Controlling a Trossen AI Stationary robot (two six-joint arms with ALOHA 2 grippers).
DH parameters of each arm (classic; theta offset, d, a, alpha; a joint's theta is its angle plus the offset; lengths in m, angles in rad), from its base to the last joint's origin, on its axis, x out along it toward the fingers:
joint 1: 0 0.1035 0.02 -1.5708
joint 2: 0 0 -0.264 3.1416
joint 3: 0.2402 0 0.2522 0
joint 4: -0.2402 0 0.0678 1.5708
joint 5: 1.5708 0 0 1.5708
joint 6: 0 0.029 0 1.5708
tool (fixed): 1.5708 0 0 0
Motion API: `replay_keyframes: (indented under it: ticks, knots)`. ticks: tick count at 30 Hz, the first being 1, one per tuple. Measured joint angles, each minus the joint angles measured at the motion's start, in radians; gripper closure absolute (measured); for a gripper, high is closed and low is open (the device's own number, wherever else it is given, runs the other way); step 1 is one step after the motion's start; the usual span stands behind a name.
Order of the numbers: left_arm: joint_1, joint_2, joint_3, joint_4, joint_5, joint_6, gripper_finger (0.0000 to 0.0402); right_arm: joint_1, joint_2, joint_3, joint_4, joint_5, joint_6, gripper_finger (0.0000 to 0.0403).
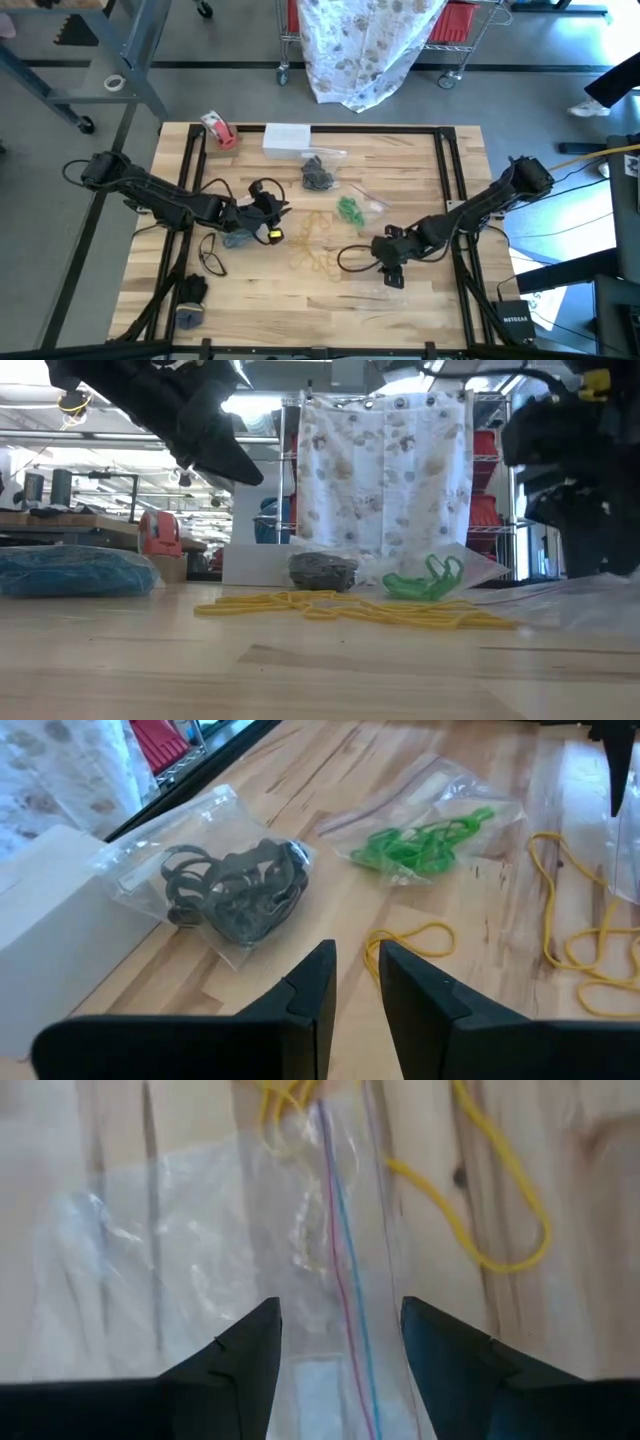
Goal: Sort rubber bands
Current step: Open the transparent zip bag
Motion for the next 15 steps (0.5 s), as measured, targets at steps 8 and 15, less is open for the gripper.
replay_keyframes:
  ticks: [8, 15]
  knots:
    - [-0.002, 0.000, 0.000, 0.002, 0.001, -0.011, 0.0329, 0.000, 0.001, 0.000, 0.023, -0.022, -0.007, 0.0205]
    - [-0.006, 0.000, 0.000, 0.002, 0.034, -0.024, 0.0329, 0.000, 0.016, 0.000, 0.028, -0.018, -0.007, 0.0205]
